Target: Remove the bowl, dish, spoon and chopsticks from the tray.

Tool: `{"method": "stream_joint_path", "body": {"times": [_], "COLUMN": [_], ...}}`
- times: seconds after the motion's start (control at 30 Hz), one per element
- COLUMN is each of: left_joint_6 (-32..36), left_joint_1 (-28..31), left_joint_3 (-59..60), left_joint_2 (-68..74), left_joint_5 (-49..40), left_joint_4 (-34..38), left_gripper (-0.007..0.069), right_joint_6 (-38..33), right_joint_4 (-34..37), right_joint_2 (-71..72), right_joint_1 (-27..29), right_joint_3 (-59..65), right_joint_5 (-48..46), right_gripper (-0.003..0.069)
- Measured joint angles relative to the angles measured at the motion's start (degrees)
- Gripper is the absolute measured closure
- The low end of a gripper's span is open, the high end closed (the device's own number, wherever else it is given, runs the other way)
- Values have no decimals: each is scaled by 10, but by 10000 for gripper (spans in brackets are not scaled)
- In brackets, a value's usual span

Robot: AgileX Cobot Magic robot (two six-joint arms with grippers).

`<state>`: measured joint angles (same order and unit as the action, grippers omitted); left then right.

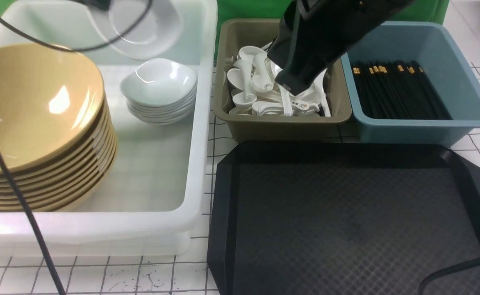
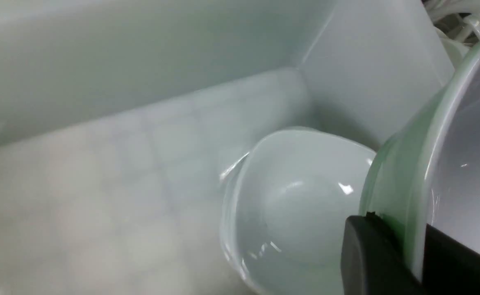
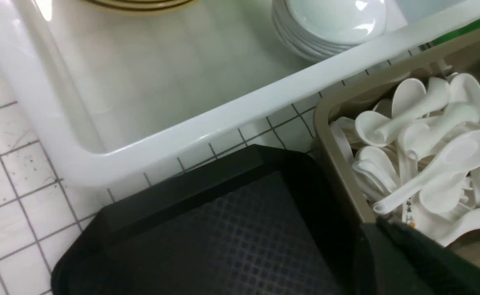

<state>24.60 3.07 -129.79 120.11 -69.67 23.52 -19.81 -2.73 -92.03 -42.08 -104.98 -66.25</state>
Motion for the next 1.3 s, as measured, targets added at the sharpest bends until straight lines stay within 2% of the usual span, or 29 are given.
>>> {"method": "stream_joint_path", "body": {"times": [0.1,0.4,0.6,0.73,0.77,0.8,0.87,0.9,0.93,1.03,1.13,1.27,1.3], "left_joint_6": [41,43,43,44,44,44,44,44,44,32,15,-24,-33], "left_joint_1": [-6,-10,-25,-32,-32,-32,-31,-31,-31,-31,-31,-32,-32], "left_joint_3": [0,0,0,0,0,0,-2,-4,-16,-51,-86,-141,-146], "left_joint_2": [48,101,105,105,105,105,105,105,103,87,66,9,-14], "left_joint_5": [25,44,51,50,50,51,51,51,47,34,14,-19,-22], "left_joint_4": [16,14,-26,-38,-39,-41,-42,-42,-42,-43,-45,-46,-48], "left_gripper": [621,615,552,390,371,295,214,197,136,89,96,198,253], "right_joint_6": [-1,-1,-1,-1,-1,-1,-1,-1,4,25,41,59,62], "right_joint_4": [-10,-18,-27,-27,-27,-27,-31,-33,-47,-77,-90,-96,-96], "right_joint_2": [-8,-23,-28,-28,-28,-28,-28,-28,-27,-23,-12,20,34], "right_joint_1": [0,0,0,0,0,0,0,0,0,0,0,0,0], "right_joint_3": [0,0,0,0,0,0,0,0,0,0,0,6,14], "right_joint_5": [6,14,15,14,12,10,4,2,-8,-26,-43,-55,-54], "right_gripper": [607,604,603,599,599,598,596,595,593,591,589,585,583]}}
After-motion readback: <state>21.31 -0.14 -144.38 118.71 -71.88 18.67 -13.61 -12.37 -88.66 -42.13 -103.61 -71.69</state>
